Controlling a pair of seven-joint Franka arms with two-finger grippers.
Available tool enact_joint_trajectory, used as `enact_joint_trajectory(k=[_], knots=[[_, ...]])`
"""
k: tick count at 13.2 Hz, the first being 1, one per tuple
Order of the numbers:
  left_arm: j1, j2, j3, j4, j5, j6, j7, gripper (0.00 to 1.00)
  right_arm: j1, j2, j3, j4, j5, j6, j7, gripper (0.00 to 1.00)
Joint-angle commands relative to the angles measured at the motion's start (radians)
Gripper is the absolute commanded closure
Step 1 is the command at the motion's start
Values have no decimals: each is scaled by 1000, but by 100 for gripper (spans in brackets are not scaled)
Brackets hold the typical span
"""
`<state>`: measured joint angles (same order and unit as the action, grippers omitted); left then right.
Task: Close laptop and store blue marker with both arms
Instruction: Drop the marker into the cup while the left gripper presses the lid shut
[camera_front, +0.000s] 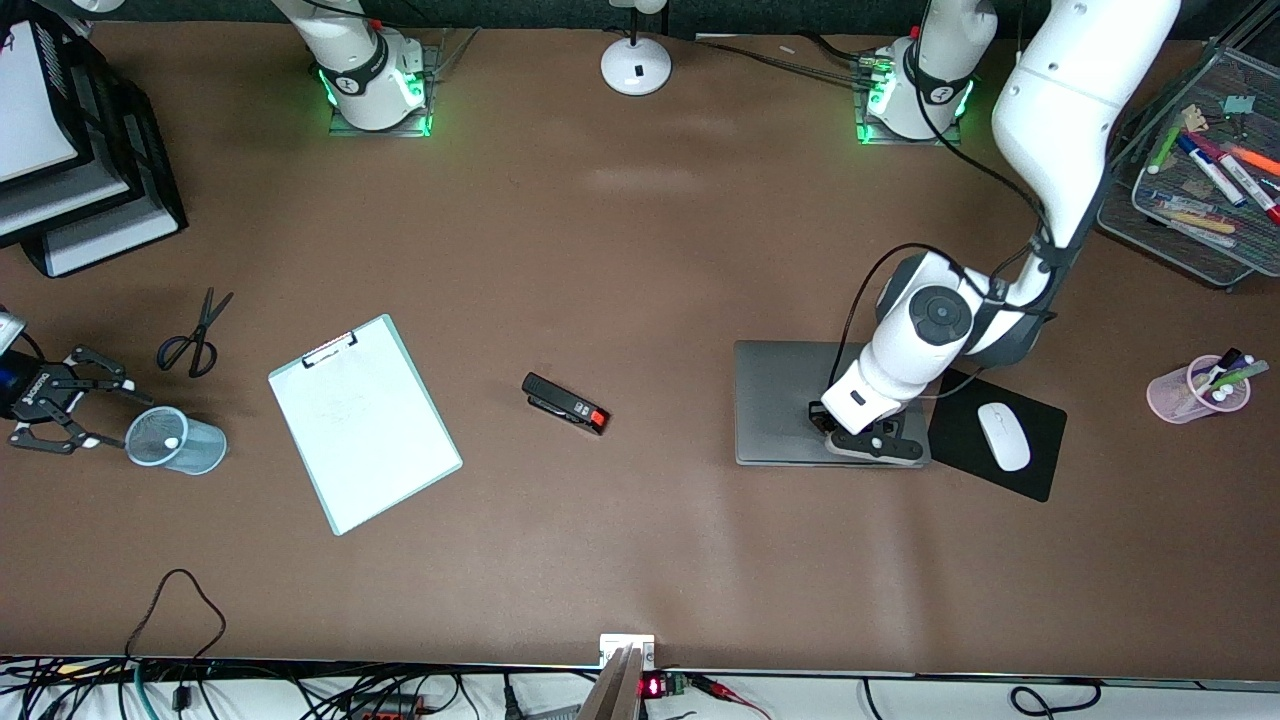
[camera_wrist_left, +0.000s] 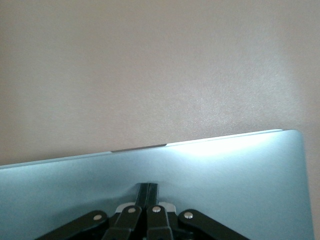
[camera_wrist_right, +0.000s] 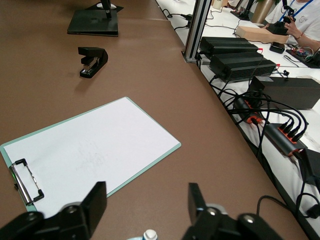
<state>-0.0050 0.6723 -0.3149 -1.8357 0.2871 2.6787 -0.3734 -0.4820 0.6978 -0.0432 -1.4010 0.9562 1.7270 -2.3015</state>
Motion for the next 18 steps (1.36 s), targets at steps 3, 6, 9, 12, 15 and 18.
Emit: enact_joint_trajectory(k=[3,6,9,12,15,18], knots=[[-6,96,4,82,30,41,-4,100,40,-41,3,80,-128,2,219,0],[0,92,4,87,30,40,-1,100,95,-89,3,108,-256,2,437,0],[37,46,-3,87,30,-3,-1,95,147,-103,5,167,-391,-10,644,0],[63,-23,-18,110,17,-134,1,0,167,-103,5,180,-450,-36,804,0],[74,-103,-30,133,15,-263,2,0,213,-136,9,180,-539,-60,1028,0],[76,-134,-55,234,15,-498,7,0,272,-176,13,180,-628,-61,1171,0]])
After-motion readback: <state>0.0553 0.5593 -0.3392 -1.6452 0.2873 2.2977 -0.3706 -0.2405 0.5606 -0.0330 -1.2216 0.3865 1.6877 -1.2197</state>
